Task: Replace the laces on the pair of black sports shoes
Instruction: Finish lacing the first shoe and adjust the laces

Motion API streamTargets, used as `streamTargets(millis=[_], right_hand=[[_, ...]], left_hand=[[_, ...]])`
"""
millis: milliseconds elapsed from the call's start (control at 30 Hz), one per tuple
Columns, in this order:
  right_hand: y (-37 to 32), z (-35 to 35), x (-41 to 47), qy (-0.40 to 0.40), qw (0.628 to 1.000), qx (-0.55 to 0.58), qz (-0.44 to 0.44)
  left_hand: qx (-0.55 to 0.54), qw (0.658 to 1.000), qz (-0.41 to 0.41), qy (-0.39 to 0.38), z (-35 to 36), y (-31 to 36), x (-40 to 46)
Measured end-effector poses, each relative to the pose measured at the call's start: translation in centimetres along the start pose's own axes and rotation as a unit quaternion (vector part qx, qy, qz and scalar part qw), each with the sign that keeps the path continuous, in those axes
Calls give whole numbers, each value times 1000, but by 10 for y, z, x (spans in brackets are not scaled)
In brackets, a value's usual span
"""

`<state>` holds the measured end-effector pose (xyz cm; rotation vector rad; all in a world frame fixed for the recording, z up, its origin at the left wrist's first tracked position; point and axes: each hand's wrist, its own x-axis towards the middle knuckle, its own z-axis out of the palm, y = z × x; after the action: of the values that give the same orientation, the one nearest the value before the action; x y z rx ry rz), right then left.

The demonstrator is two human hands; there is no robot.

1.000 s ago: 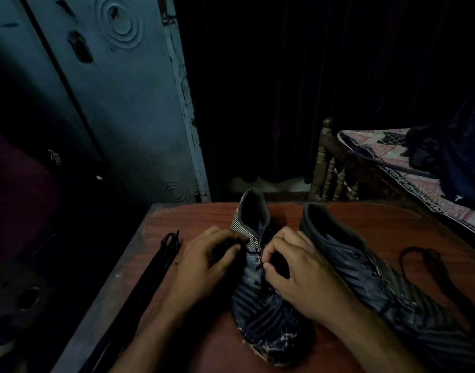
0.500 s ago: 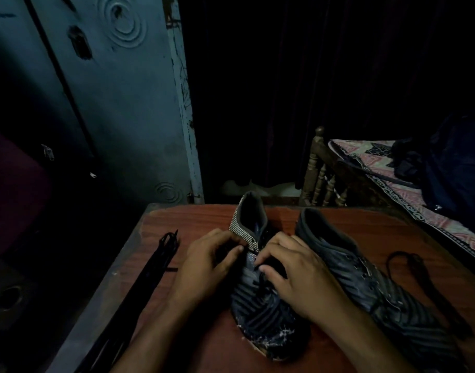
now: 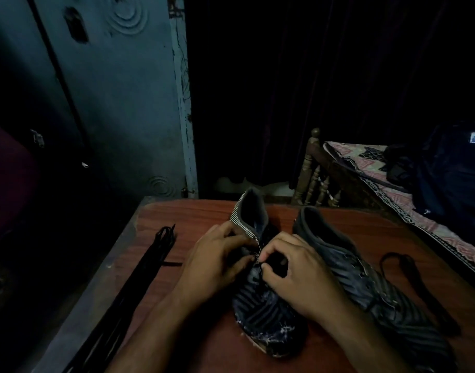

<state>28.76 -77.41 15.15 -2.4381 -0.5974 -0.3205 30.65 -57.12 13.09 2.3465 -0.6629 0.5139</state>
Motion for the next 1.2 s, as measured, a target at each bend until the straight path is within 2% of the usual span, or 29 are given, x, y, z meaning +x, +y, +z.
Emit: streamTargets(millis=[467,700,900,1033,1200], right_hand=[[4,-7,1,-21,995,41,-88],[7,-8,2,-29,995,45,-85],[9,-10,4,30,993,77,-85],[11,-12,4,31,992,67,-99],[14,-9,4,34,993,31,-110]], left_hand=[[-91,995,-34,6,10,-3,0],[-94,995,-33,9,8,1,0],[-63,998,-19,6,7,5,0],[-48,999,-11,0,5,4,-1],[34,999,-3,-19,6,2,-1]])
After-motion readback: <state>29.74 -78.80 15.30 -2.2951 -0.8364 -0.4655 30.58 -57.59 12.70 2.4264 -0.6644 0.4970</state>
